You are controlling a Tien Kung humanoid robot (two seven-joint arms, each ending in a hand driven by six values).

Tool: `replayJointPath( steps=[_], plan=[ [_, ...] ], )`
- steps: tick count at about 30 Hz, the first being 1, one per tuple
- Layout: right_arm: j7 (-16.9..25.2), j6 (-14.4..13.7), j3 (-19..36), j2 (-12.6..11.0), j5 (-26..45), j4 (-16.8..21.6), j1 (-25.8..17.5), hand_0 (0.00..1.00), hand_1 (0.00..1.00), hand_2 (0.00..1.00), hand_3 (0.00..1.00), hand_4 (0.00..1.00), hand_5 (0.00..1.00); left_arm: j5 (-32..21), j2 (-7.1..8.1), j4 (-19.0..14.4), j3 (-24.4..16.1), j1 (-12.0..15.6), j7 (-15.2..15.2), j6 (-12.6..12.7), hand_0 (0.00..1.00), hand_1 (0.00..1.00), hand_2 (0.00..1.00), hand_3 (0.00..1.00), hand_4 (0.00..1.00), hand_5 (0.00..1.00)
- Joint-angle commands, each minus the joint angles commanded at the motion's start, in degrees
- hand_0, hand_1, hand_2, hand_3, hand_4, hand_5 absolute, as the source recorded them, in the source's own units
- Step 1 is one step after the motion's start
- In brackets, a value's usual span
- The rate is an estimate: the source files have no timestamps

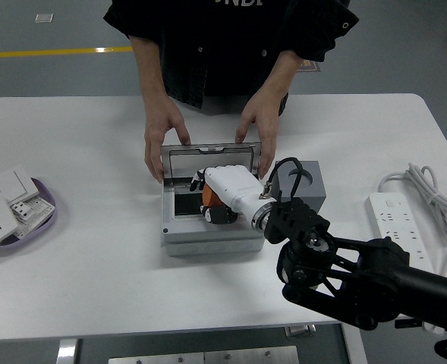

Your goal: Pick up the cylinder from the cube,place it in the box,flap close box

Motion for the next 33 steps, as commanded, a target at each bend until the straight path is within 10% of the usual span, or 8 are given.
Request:
replayJointPath(
  steps=[19,20,33],
  plan=[
    [2.93,-0.28,1.42,-0.31,3.60,0.07,-0.78,0.735,0.621,0.639,0.635,0.549,0.262,0.17,-0.11,-0.07,0.30,-0.03,0.09,0.08,0.595,0.621,0.613,0.634,0.689,0.232],
    [3.06,-0.29,1.50,-0.31,3.77,0.06,-0.83,0.738,0.625,0.644,0.639,0.715,0.336,0.18,-0.11,-0.08,0.31,-0.03,0.10,0.07,0.596,0.622,0.613,0.634,0.686,0.233],
    [4.68,-0.59,2.48,-0.53,5.65,0.67,-1.43,0.750,0.631,0.653,0.657,0.777,0.331,0.17,-0.18,-0.16,0.57,-0.11,0.14,0.04,0.596,0.621,0.612,0.631,0.677,0.227]
  ],
)
